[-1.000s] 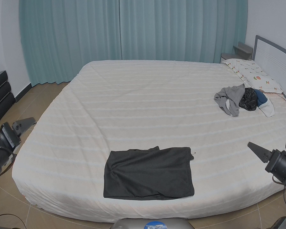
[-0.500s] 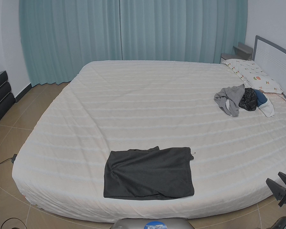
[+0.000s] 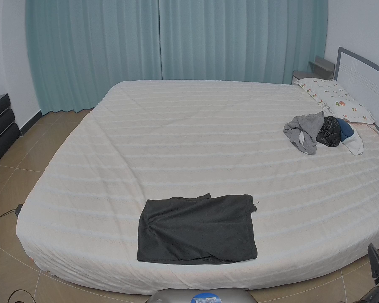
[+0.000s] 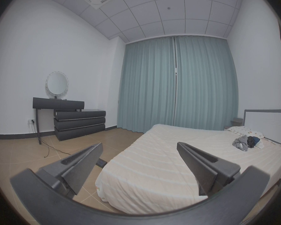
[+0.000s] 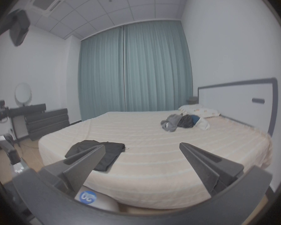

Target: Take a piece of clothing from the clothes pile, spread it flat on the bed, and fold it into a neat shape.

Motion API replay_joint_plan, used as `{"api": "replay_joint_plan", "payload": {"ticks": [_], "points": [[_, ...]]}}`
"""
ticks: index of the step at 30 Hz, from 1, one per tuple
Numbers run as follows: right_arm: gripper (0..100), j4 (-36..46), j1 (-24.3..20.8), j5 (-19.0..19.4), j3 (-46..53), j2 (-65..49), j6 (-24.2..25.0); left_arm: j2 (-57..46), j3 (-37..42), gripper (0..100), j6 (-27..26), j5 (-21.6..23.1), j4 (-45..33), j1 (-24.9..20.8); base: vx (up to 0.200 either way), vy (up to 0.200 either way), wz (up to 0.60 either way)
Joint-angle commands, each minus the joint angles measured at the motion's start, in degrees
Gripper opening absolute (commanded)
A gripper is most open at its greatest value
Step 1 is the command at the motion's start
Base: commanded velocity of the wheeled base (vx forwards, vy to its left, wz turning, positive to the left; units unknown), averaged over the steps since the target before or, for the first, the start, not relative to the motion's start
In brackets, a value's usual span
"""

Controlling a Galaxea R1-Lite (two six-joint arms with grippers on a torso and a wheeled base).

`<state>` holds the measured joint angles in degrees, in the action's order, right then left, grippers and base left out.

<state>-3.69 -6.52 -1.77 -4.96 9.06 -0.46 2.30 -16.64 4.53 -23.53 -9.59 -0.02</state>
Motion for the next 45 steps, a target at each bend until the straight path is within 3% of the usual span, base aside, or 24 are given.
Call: {"api": "replay_joint_plan", "payload": {"ticks": [1, 3, 10, 14, 17, 22, 29, 36, 38, 41, 45], "points": [[100, -2.55, 4.85, 0.27, 1.45, -5.01, -2.61, -2.30, 0.91, 100, -0.14, -0.73, 1.86, -0.06, 0.000, 0.000, 0.00], [100, -3.34, 7.23, 1.15, 3.99, -9.06, -4.63, -2.30, 3.11, 100, -0.05, -0.73, 2.91, -0.06, 0.000, 0.000, 0.00], [100, -11.34, 6.79, -1.66, 4.87, -9.06, -5.86, -2.30, 16.64, 100, 0.04, -0.03, 15.39, -0.06, 0.000, 0.000, 0.00], [100, -5.45, 6.79, -4.56, 4.79, -9.06, -4.19, -2.30, 16.64, 100, 0.83, 1.03, 15.04, -0.06, 0.000, 0.000, 0.00], [100, -0.09, 6.87, -9.04, 4.79, -9.06, -0.94, -2.30, 16.64, 100, 0.91, 2.87, 14.78, -0.06, 0.000, 0.000, 0.00], [100, -0.44, 6.87, -9.48, 4.79, -9.06, 0.64, -2.30, 16.64, 100, 1.18, 7.09, 14.08, -0.06, 0.000, 0.000, 0.00], [100, -0.44, 6.87, -4.82, 4.79, -9.06, 0.81, -2.30, 16.64, 100, 0.83, 10.34, 13.55, -0.06, 0.000, 0.000, 0.00], [100, -0.35, 6.87, -4.03, 4.79, -8.97, -0.24, -2.30, 16.64, 100, -2.69, 15.09, 13.55, -0.06, 0.000, 0.000, 0.00], [100, -0.26, 6.87, -2.01, 4.79, -8.97, -0.15, -2.30, 16.64, 100, -2.51, 15.27, 13.55, -0.06, 0.000, 0.000, 0.00], [100, -0.09, 6.87, 6.25, 4.79, -8.97, 0.46, -2.30, 16.64, 100, -2.43, 15.27, 13.46, -0.06, 0.000, 0.000, 0.00], [100, 0.35, 6.87, 8.71, 4.61, -8.97, 0.55, -2.30, 16.64, 100, -1.90, 15.00, 13.37, -0.15, 0.000, 0.000, 0.00]]}}
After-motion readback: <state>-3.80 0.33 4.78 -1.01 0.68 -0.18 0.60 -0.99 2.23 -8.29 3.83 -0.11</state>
